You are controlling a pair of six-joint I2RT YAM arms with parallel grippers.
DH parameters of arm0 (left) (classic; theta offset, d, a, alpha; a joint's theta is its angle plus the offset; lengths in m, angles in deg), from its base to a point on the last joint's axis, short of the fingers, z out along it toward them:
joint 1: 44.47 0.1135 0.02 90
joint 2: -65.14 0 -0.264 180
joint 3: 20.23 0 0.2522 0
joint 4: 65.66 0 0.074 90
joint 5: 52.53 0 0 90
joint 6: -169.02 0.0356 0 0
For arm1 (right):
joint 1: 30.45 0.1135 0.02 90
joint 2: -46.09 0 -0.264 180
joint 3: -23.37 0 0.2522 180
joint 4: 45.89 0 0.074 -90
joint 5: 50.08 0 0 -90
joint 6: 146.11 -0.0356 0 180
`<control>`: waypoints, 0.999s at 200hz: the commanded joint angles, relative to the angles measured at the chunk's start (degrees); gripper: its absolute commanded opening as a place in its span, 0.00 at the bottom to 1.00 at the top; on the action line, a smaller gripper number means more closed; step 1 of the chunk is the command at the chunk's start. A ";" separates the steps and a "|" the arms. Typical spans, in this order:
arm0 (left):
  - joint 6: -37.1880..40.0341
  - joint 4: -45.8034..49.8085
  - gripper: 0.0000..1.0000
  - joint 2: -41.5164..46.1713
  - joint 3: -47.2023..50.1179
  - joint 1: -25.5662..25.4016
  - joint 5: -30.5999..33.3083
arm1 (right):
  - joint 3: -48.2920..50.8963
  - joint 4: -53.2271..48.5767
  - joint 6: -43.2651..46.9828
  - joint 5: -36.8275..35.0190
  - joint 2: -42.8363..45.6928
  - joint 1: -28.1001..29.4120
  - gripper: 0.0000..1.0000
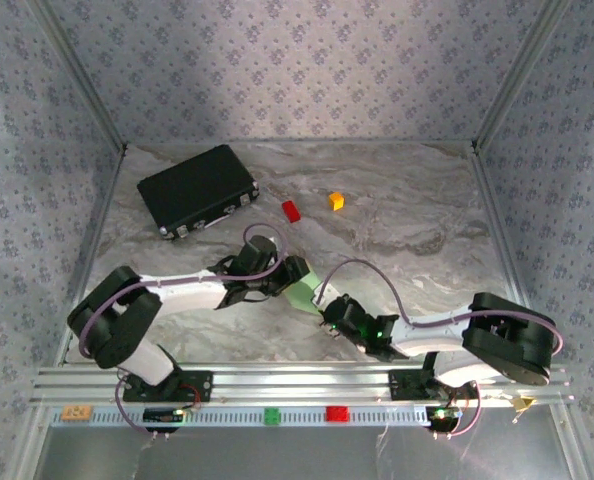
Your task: Fold a paper plane with a square sheet of paper (pick it up from the middle)
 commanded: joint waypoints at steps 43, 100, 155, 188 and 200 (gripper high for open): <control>3.05 8.77 0.66 7.78 -0.15 0.94 5.45 | -1.79 0.30 -3.89 8.12 -3.75 -2.54 0.11; 3.05 9.03 0.56 8.64 0.36 1.28 5.36 | -2.91 -0.09 -9.96 21.02 -4.29 -9.39 0.10; 3.60 7.99 0.35 7.76 0.24 1.40 4.37 | -3.01 3.73 -19.88 39.61 -5.73 -18.41 0.08; 3.62 6.53 0.26 5.82 0.12 1.37 2.94 | -4.07 3.92 -22.83 44.74 -7.60 -20.85 0.08; 3.49 5.67 0.24 4.63 -0.07 1.41 1.80 | -4.85 3.34 -23.76 46.58 -8.52 -21.54 0.09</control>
